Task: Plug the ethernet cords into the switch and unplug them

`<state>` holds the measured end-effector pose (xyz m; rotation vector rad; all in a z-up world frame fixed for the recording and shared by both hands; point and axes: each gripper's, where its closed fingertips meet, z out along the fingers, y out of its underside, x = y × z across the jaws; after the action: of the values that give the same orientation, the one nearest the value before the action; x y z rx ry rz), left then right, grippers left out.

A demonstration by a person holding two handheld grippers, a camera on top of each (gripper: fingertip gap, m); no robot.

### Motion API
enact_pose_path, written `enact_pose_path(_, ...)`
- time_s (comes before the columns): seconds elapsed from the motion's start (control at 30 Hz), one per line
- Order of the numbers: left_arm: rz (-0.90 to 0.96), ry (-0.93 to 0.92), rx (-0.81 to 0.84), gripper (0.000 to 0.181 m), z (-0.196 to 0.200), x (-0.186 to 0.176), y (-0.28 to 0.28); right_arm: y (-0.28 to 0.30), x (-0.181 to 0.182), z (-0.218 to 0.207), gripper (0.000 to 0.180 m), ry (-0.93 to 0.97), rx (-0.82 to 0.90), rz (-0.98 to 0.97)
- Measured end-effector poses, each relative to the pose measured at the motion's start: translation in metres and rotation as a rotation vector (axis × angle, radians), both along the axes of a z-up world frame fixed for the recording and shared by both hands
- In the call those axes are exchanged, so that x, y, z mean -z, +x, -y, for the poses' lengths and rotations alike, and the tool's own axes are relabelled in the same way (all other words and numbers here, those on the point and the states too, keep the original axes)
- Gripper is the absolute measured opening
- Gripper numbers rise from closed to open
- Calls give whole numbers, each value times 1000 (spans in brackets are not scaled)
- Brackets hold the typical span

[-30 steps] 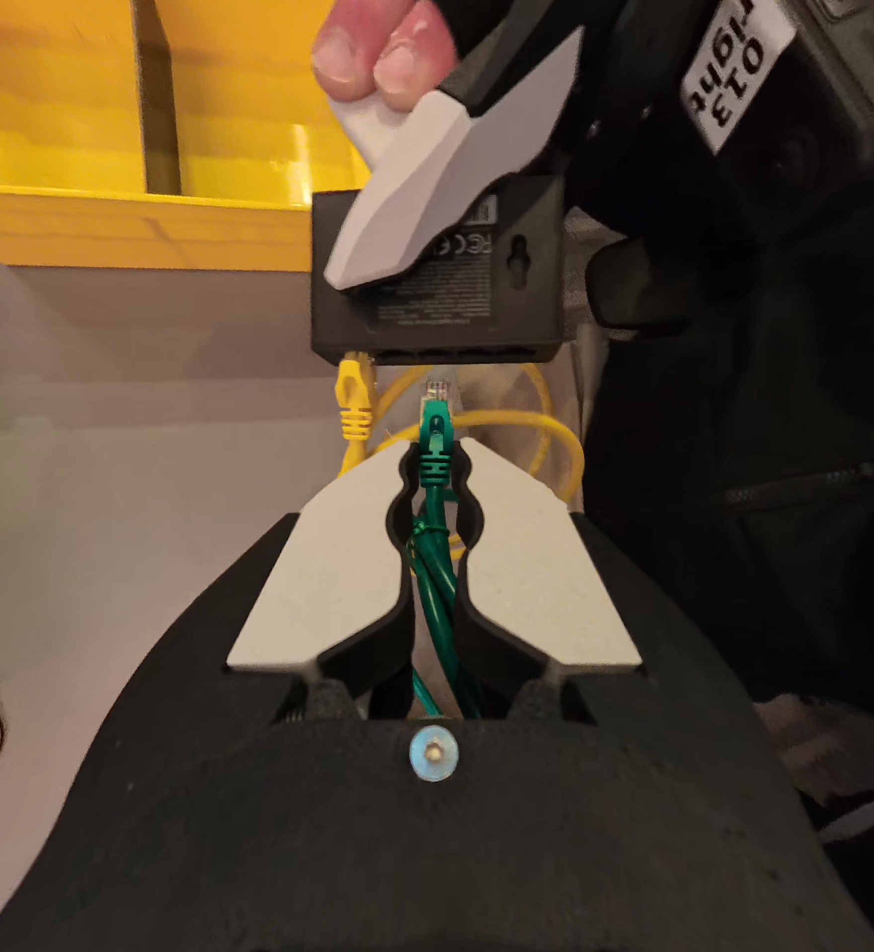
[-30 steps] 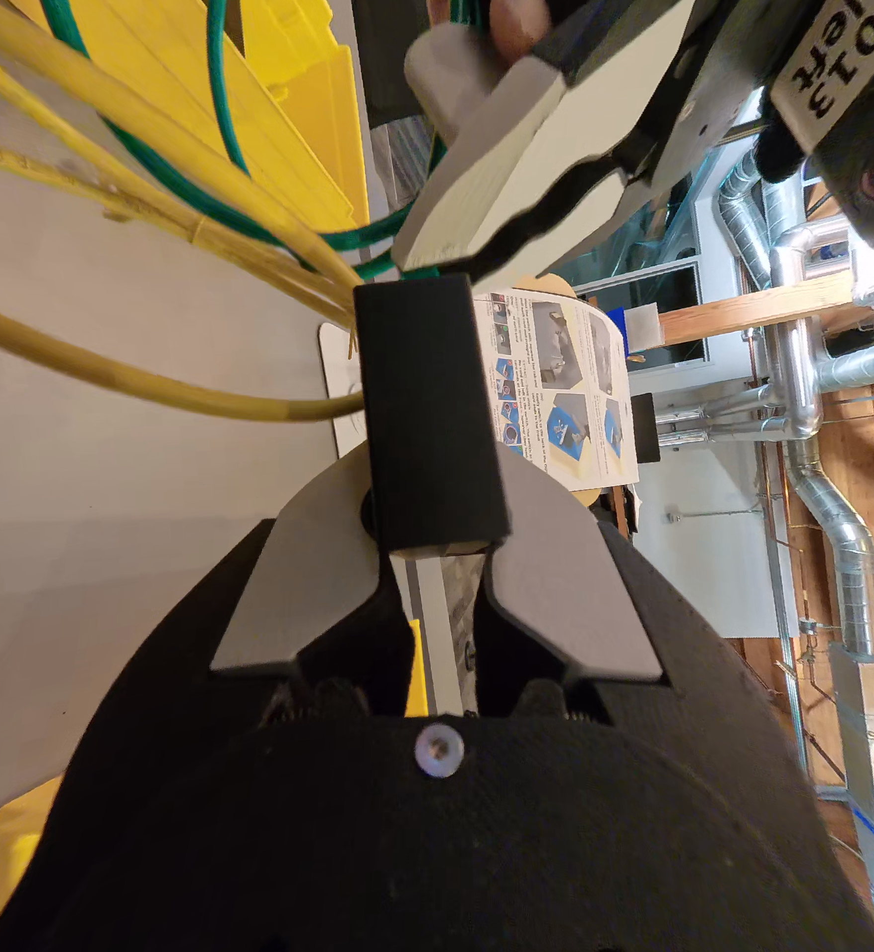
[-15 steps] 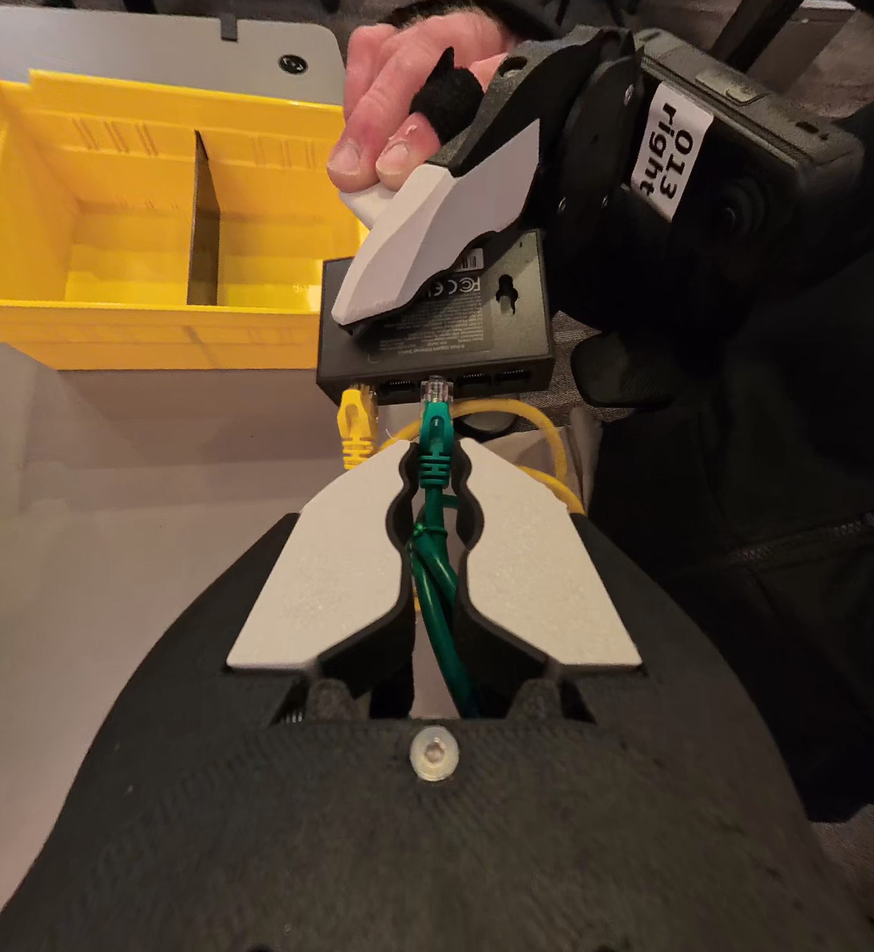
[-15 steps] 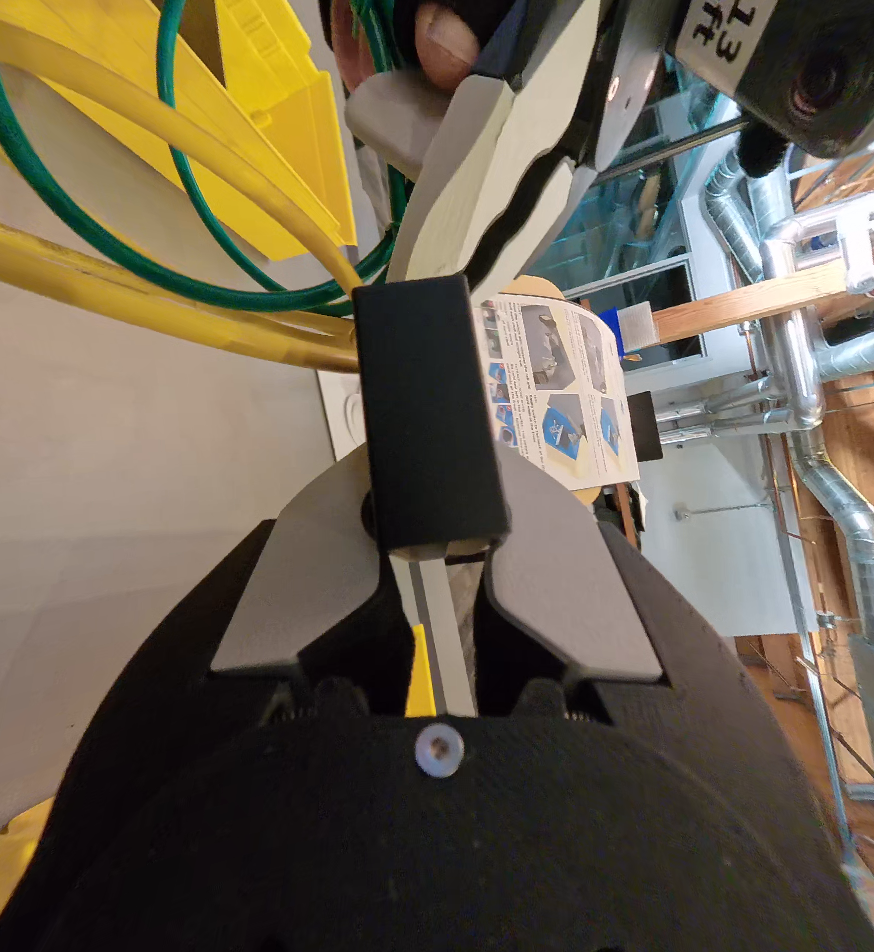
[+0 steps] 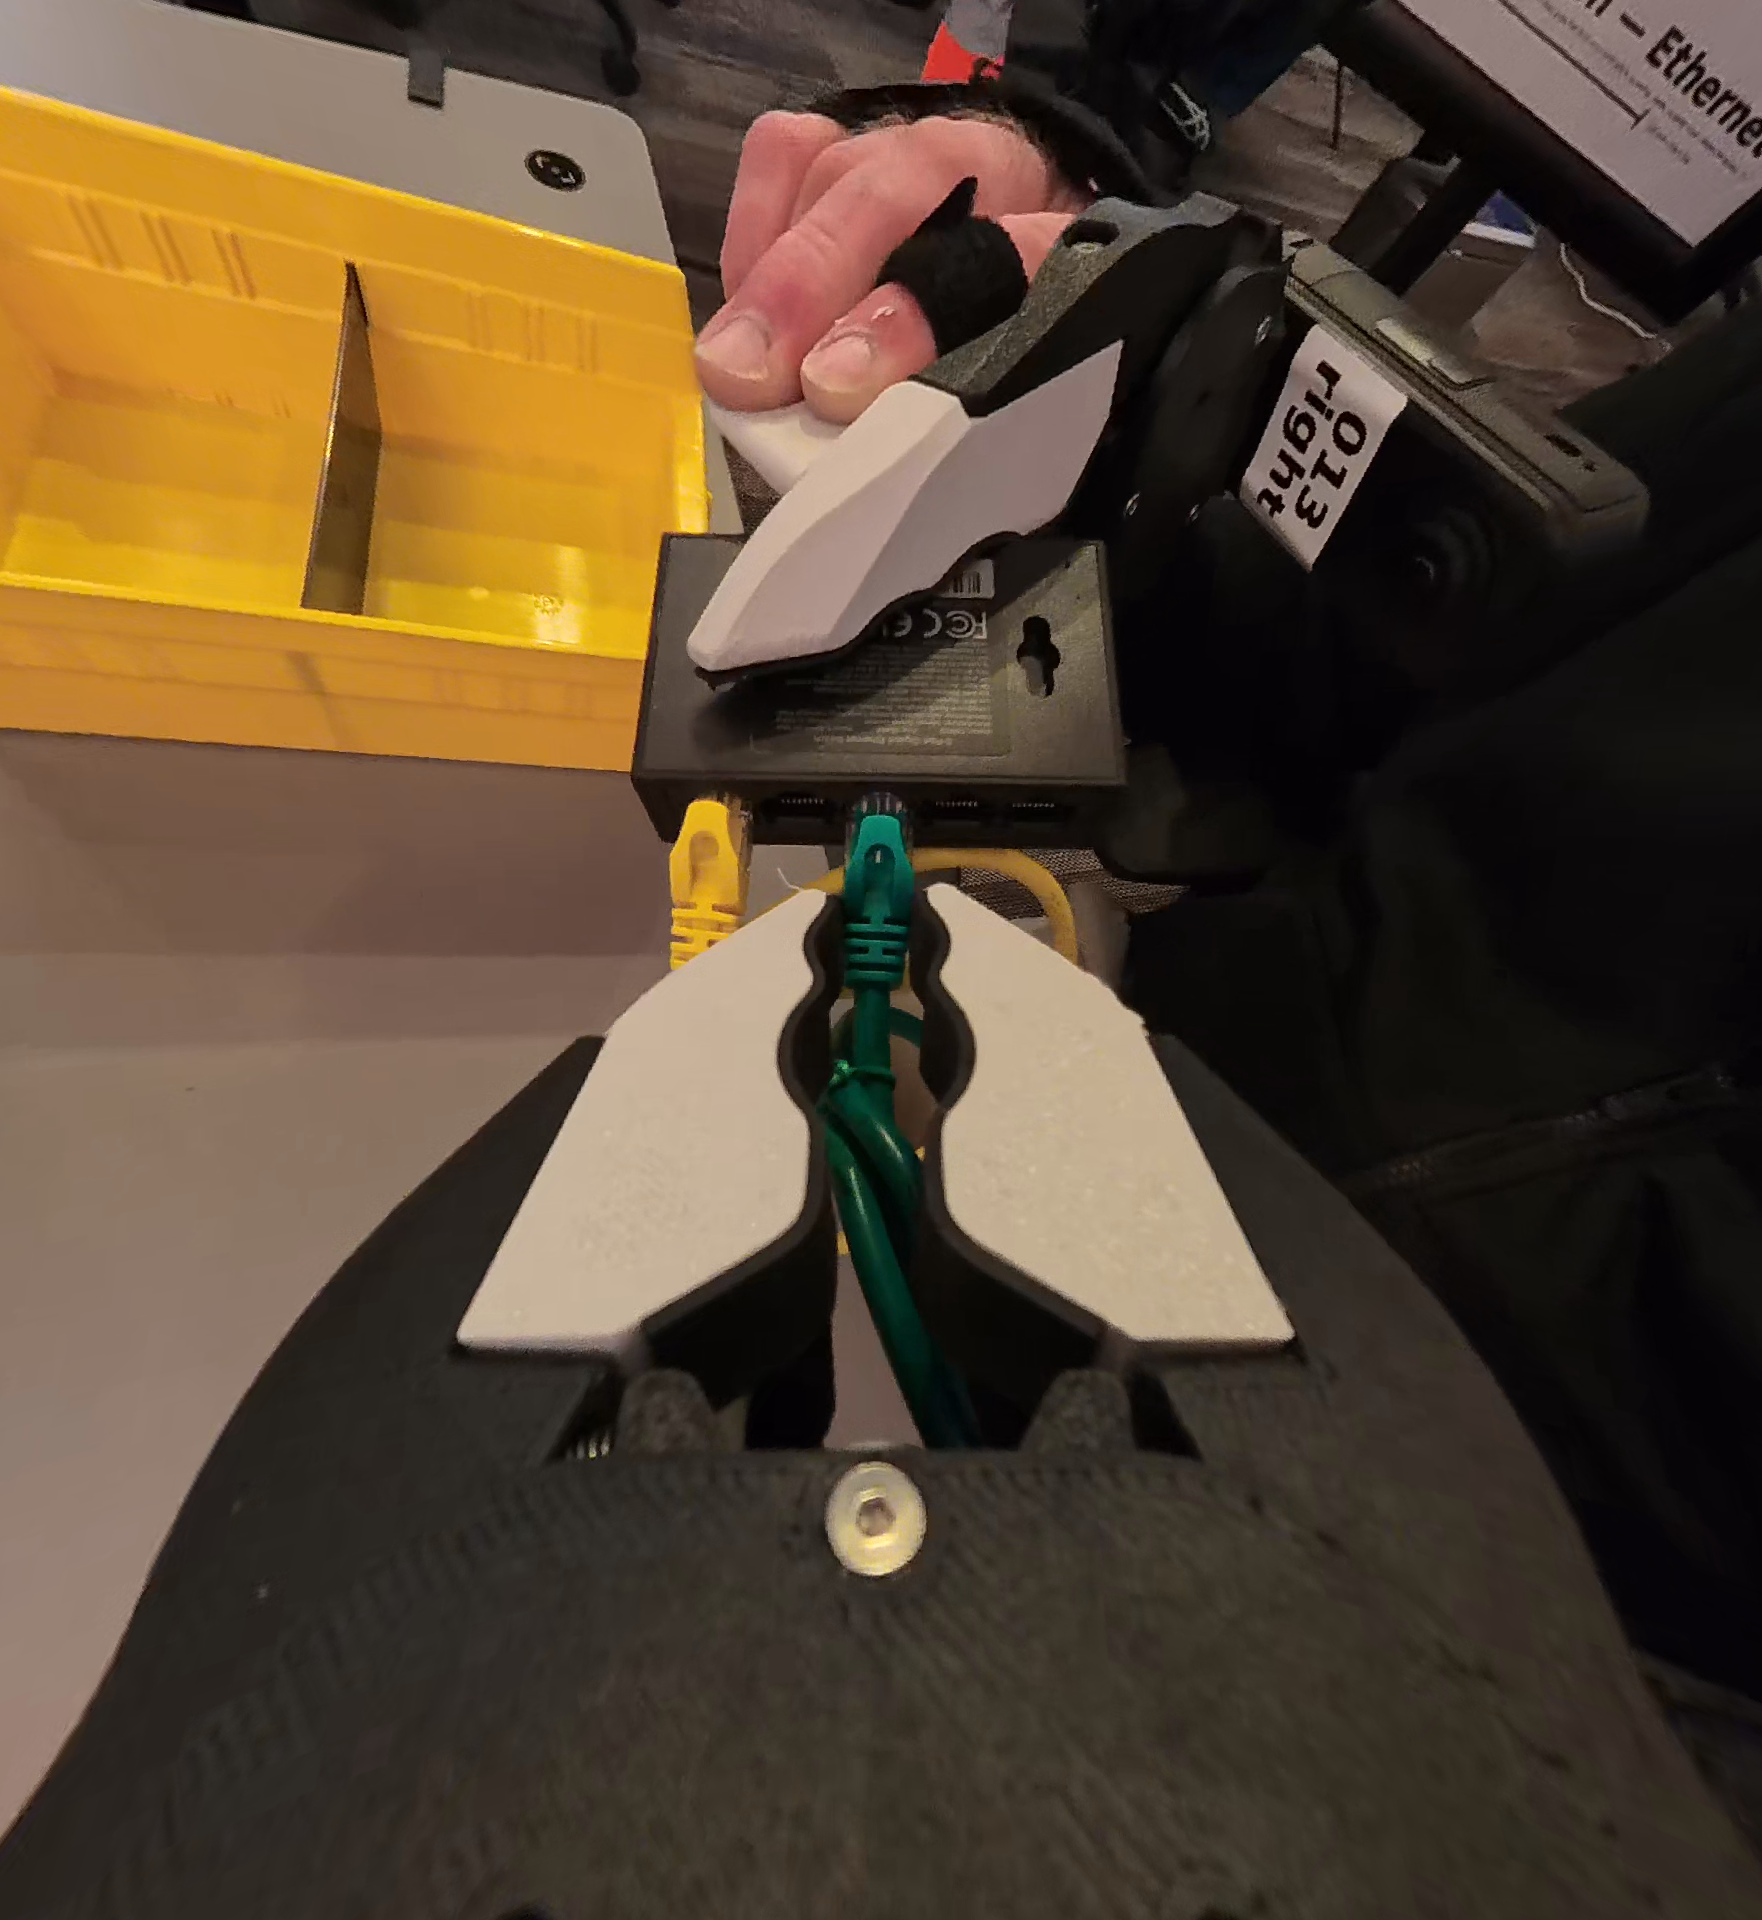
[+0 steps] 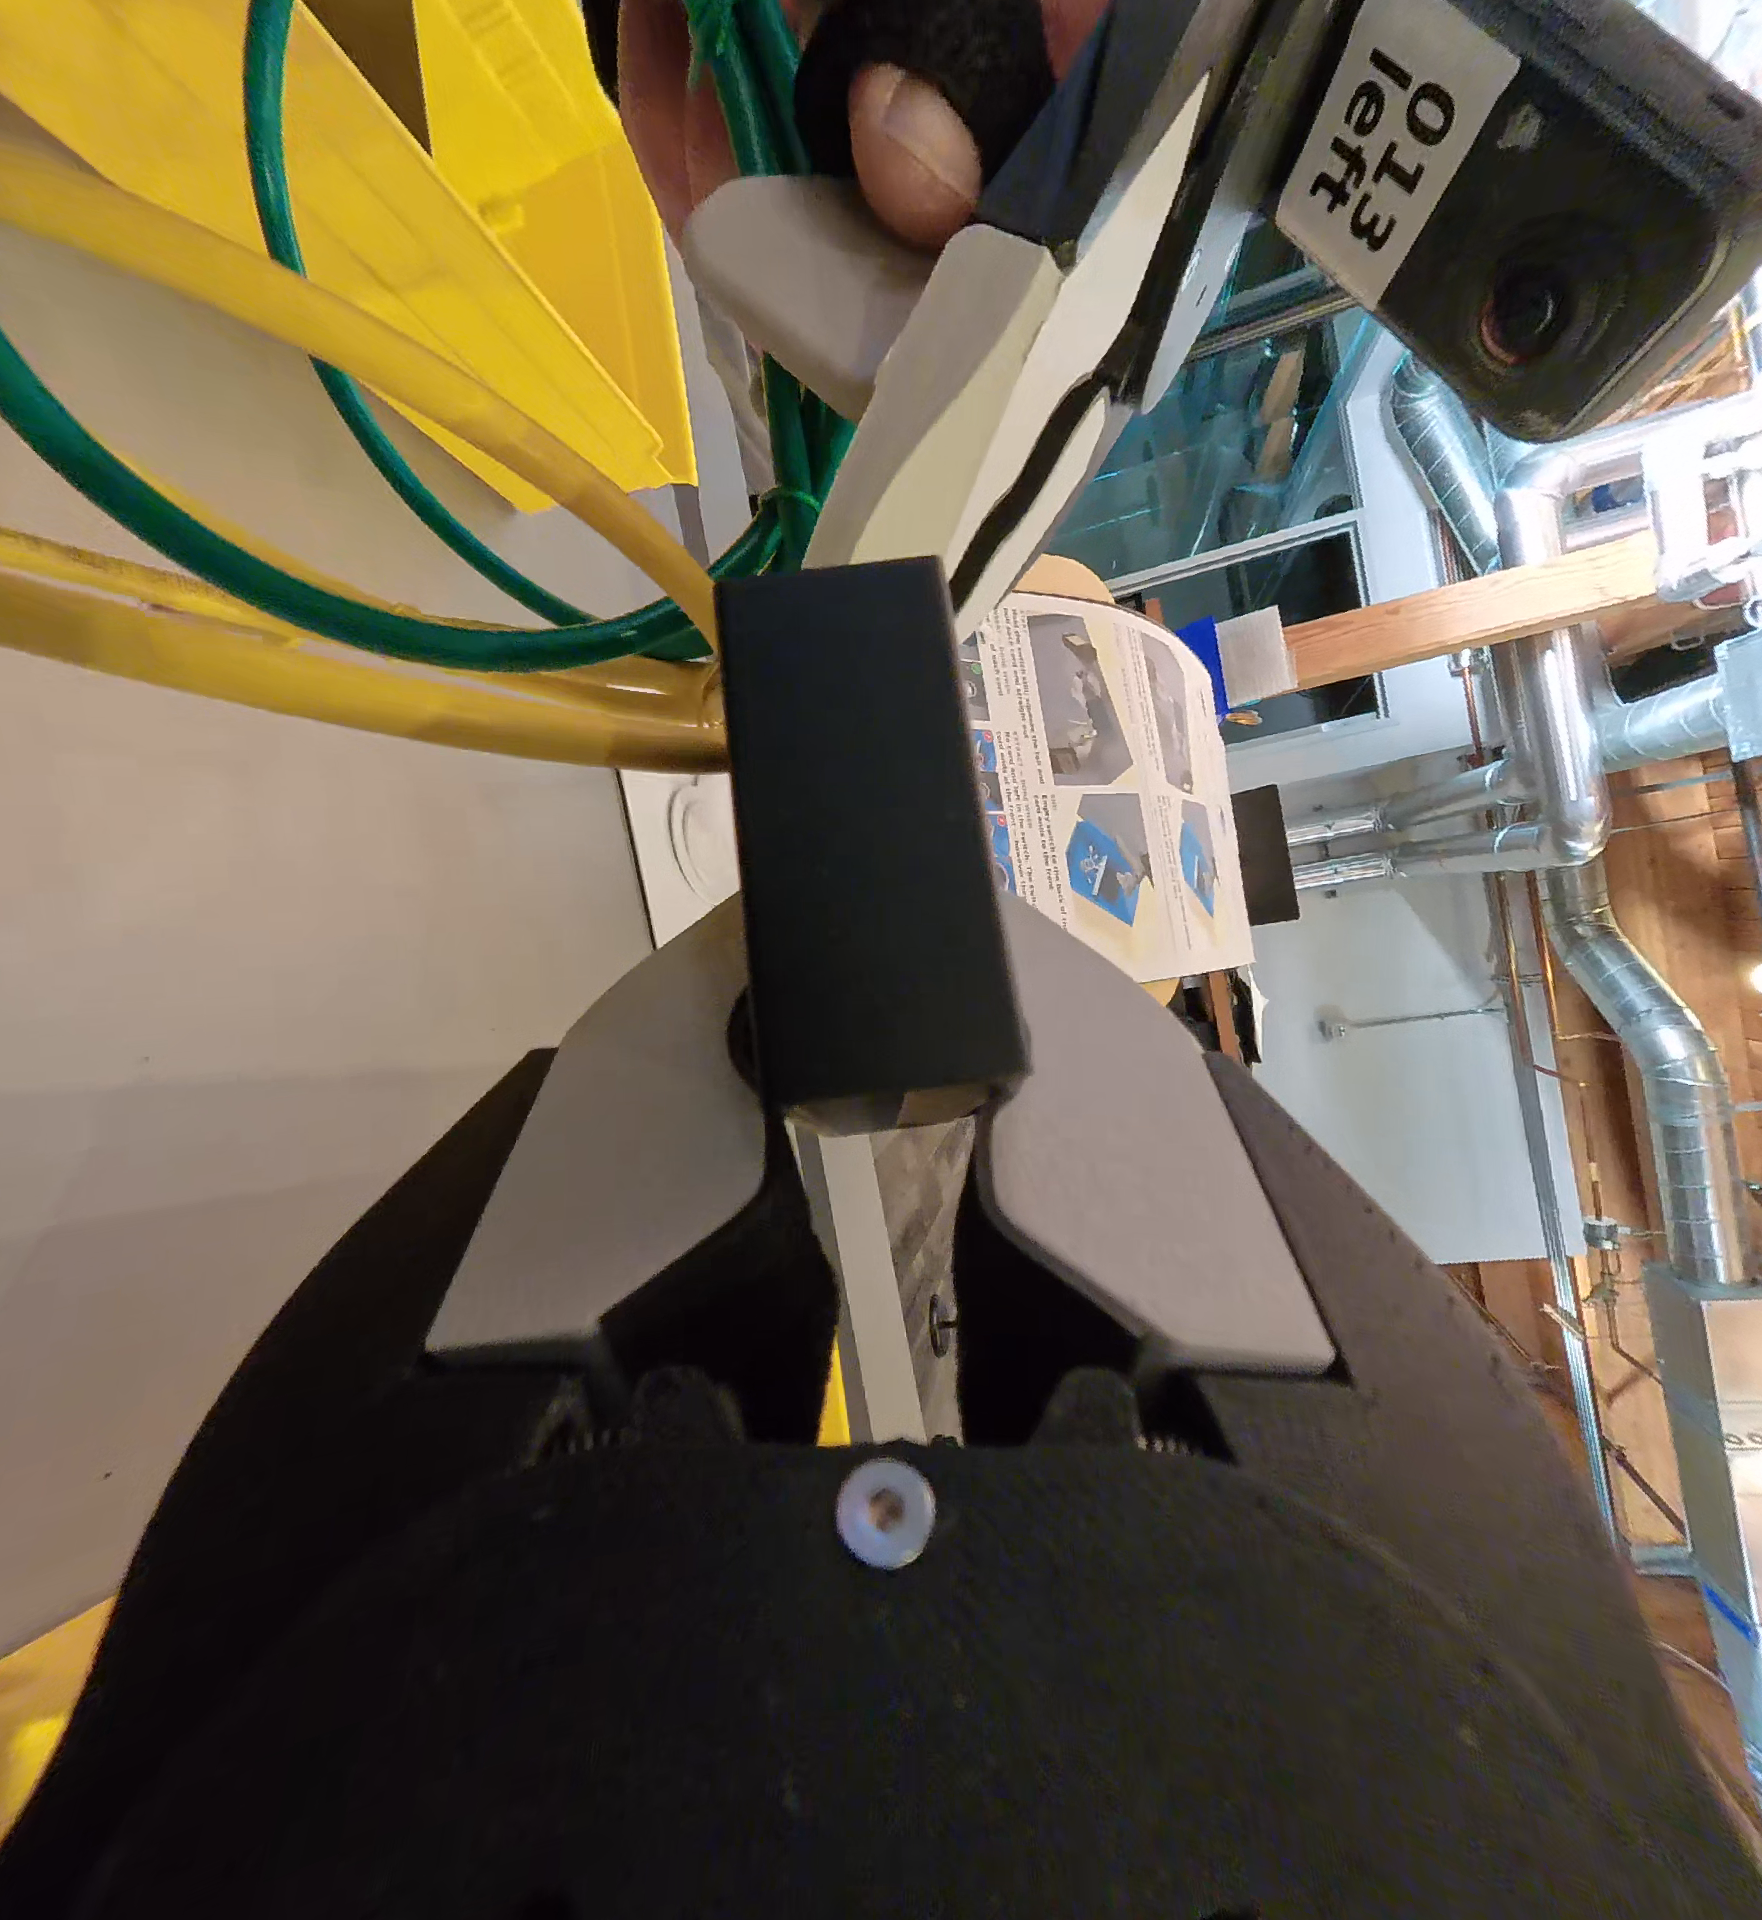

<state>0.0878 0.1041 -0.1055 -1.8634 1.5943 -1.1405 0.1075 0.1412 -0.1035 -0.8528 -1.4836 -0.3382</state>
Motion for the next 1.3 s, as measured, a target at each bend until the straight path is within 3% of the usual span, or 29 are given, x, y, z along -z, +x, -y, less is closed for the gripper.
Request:
enact_pose_path(0.3,-12,17,35,10,4,-3,-7,-13,1,7,30,-62,-37,-10)
enact_pose_path(0.43,-14,147,-22,12,-7,-12,-13,-14,-7,-3,31,-43,10,-39)
enact_pose_path(0.57,19,265,-164,23,-17,-37,-47,-13,6,-10,31,-56,53,3)
enact_pose_path(0.63,51,320,-279,20,-24,-56,-81,-9,13,-15,31,-73,70,7)
enact_pose_path(0.7,-46,384,-427,19,-32,-56,-130,-6,18,-18,31,-105,75,3)
enact_pose_path(0.8,-274,397,-588,24,-31,-18,-206,-6,20,-19,31,-138,66,-17)
enact_pose_path(1.0,-623,141,-800,36,-11,119,-310,-14,26,-16,31,-171,40,-3)
enact_pose_path(1.1,-623,-37,-842,39,0,167,-319,-17,27,-13,31,-185,30,1)
enact_pose_path(1.3,-809,-154,-868,38,0,228,-333,-20,28,-11,31,-197,18,0)
